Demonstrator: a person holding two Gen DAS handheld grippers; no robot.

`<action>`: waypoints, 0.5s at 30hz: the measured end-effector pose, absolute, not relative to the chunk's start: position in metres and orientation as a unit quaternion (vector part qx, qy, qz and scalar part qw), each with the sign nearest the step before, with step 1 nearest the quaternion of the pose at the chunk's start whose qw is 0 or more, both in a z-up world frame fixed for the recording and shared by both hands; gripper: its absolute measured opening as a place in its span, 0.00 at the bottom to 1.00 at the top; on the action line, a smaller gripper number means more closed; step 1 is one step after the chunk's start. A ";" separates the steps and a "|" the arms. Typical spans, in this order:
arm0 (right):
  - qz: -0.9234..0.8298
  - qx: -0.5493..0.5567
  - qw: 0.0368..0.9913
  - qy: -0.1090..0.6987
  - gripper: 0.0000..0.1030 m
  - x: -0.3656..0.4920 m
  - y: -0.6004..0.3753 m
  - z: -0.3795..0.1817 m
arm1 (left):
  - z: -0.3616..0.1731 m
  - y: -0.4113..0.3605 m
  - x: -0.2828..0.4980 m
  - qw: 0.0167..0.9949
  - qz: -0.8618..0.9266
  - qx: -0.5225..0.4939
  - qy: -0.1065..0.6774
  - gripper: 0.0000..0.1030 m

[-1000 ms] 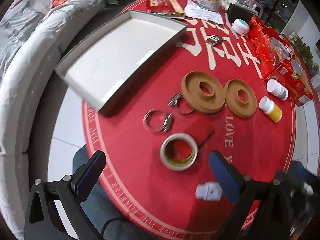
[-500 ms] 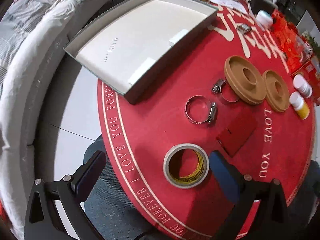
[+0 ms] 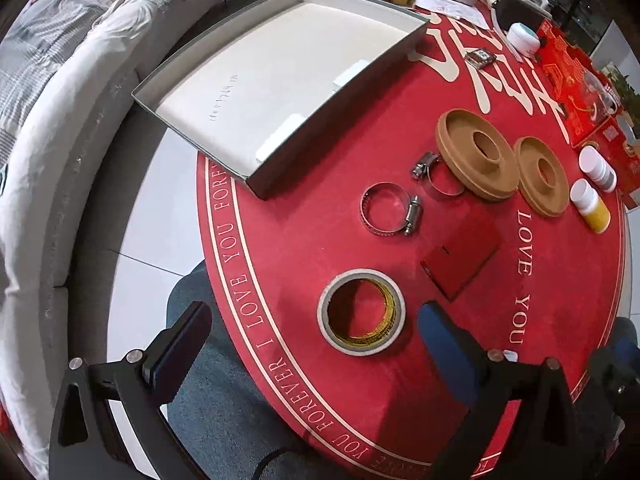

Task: Organize rigid objects
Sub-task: 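Lower both tools toward the objects on the red tablecloth, then grasp the tape roll with the left tool while the right tool grasps the yellow-labelled bottle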

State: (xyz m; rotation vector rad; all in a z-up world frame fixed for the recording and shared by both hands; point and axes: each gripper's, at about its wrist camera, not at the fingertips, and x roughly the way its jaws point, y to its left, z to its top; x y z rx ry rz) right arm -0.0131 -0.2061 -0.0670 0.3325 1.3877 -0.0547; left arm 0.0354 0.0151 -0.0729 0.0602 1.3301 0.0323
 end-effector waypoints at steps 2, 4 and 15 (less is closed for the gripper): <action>-0.026 0.152 0.755 0.637 1.00 -0.013 -0.206 -0.067 | -0.074 0.015 0.038 0.785 0.013 0.026 0.619 1.00; -0.026 0.152 0.755 0.637 1.00 -0.013 -0.206 -0.067 | -0.074 0.015 0.039 0.785 0.013 0.026 0.619 1.00; -0.028 0.154 0.753 0.639 1.00 -0.013 -0.207 -0.069 | -0.076 0.014 0.037 0.783 0.010 0.030 0.622 1.00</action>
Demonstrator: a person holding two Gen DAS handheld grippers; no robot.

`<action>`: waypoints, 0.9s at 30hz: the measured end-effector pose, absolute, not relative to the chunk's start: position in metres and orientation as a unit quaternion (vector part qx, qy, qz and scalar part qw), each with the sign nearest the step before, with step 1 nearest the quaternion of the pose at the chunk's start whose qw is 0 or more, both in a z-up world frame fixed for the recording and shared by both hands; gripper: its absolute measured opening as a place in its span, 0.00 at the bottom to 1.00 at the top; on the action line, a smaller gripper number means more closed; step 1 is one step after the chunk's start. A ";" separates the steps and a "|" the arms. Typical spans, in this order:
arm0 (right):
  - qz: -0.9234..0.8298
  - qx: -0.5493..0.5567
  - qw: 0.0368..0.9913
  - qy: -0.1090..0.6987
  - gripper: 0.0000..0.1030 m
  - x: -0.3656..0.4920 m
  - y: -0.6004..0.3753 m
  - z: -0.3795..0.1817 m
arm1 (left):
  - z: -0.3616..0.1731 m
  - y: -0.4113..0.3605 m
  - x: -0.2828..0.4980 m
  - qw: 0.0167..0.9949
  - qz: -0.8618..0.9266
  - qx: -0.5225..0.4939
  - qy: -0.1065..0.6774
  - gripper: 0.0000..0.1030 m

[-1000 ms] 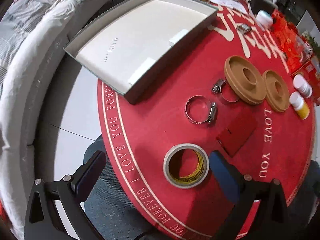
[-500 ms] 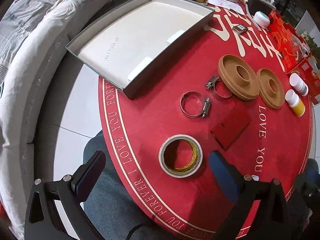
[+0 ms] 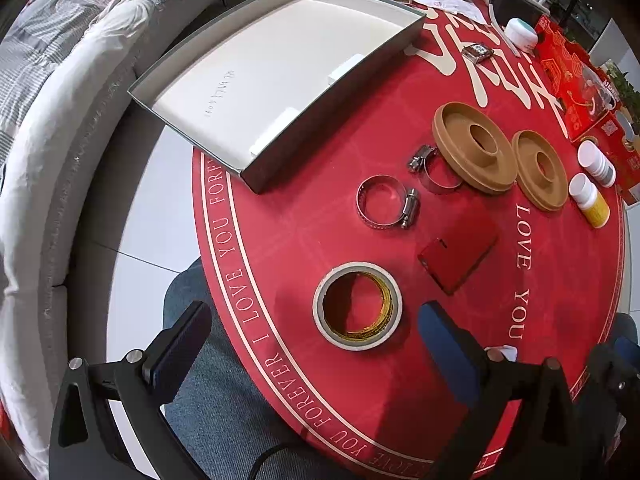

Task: Organize rigid objects
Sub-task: 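Grasp the tape roll with the left tool while the right tool grasps the yellow-labelled bottle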

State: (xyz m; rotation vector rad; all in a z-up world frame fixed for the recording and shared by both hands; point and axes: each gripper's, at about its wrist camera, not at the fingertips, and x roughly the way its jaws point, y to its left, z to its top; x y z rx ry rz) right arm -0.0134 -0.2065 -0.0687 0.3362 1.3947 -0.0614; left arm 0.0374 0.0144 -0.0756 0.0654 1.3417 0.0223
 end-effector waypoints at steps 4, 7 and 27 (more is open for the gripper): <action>-0.029 0.156 0.751 0.641 1.00 -0.014 -0.207 -0.069 | -0.077 0.014 0.037 0.782 0.009 0.032 0.623 1.00; -0.029 0.156 0.751 0.641 1.00 -0.014 -0.207 -0.069 | -0.077 0.014 0.037 0.781 0.009 0.032 0.624 1.00; -0.046 0.151 0.753 0.639 1.00 -0.009 -0.217 -0.069 | -0.074 0.014 0.033 0.781 0.004 0.035 0.623 1.00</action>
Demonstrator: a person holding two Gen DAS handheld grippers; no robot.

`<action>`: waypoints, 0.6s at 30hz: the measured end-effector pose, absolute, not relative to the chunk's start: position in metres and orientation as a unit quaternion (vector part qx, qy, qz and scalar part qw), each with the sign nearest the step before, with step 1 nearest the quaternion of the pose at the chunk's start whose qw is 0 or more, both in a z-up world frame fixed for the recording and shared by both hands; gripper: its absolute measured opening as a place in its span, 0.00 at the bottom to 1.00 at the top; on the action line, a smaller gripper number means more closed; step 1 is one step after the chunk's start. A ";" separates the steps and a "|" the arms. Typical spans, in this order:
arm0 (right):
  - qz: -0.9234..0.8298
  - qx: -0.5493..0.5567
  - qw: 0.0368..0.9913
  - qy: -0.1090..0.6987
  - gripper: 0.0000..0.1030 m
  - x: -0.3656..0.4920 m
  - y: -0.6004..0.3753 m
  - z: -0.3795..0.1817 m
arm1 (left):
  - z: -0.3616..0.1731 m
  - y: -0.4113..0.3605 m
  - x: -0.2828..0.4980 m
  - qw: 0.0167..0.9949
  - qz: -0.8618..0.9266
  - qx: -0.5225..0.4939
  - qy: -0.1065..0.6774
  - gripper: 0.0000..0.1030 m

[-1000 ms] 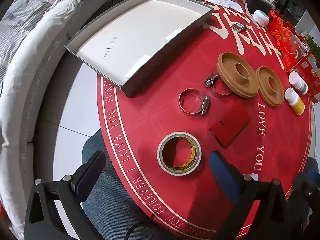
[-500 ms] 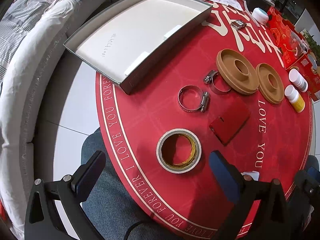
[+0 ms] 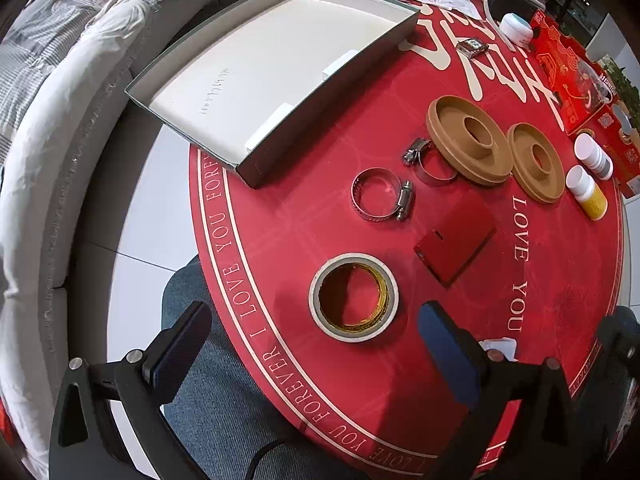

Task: Organize rigid objects
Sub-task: 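Grasp the tape roll with the left tool while the right tool grasps the yellow-labelled bottle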

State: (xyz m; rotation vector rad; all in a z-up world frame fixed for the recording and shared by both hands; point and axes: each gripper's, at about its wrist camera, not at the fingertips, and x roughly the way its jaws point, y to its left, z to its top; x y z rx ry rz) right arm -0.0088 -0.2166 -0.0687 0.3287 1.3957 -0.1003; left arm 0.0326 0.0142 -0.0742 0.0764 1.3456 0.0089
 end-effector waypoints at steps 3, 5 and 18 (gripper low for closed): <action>-0.059 0.158 0.755 0.633 1.00 -0.007 -0.228 -0.065 | -0.074 0.015 0.033 0.781 0.004 0.035 0.623 1.00; -0.067 0.162 0.756 0.630 1.00 -0.005 -0.235 -0.063 | -0.075 0.016 0.032 0.781 0.005 0.036 0.624 1.00; -0.070 0.170 0.750 0.636 1.00 0.001 -0.242 -0.068 | -0.087 0.011 0.036 0.774 0.006 0.047 0.631 1.00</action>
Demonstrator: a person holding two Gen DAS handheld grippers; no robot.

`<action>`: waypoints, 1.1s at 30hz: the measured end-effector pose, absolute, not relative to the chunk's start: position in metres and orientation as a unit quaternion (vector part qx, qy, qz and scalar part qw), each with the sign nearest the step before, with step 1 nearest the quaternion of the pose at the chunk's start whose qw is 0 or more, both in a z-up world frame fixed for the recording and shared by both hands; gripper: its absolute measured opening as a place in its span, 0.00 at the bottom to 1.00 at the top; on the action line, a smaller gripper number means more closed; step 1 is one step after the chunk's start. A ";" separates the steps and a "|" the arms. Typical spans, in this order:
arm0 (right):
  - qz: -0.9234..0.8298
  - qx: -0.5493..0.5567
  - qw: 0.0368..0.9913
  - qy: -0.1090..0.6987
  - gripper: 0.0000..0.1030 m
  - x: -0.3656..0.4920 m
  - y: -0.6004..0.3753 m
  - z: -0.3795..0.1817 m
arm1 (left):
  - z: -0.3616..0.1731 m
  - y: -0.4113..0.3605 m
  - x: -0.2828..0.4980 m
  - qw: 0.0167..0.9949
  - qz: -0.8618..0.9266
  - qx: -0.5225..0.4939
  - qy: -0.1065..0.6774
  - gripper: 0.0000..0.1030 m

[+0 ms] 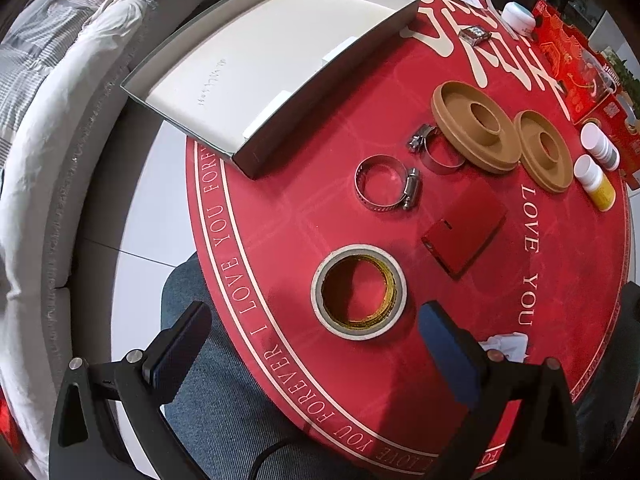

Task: Organize rigid objects
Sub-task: 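Grasp the tape roll with the left tool while the right tool grasps the yellow-labelled bottle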

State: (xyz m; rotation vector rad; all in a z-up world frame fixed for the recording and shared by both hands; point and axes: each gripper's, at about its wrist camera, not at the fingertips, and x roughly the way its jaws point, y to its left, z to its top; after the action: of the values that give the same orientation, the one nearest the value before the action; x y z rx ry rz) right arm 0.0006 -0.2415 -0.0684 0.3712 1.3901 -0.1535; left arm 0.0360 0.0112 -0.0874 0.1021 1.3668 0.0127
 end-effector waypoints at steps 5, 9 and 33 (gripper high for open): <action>-0.072 0.168 0.747 0.639 1.00 0.002 -0.243 -0.071 | -0.091 0.009 0.037 0.773 0.007 0.047 0.633 1.00; -0.076 0.164 0.746 0.641 1.00 0.006 -0.245 -0.073 | -0.098 0.012 0.037 0.772 0.009 0.045 0.634 1.00; -0.108 0.191 0.726 0.652 1.00 0.035 -0.284 -0.101 | -0.134 0.004 0.049 0.758 0.015 0.051 0.650 1.00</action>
State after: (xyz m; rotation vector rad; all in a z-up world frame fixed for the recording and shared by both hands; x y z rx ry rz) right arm 0.0346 -0.2839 -0.1014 0.4202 1.4390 -0.2376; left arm 0.0486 0.0037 -0.1337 0.1110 1.4157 0.0333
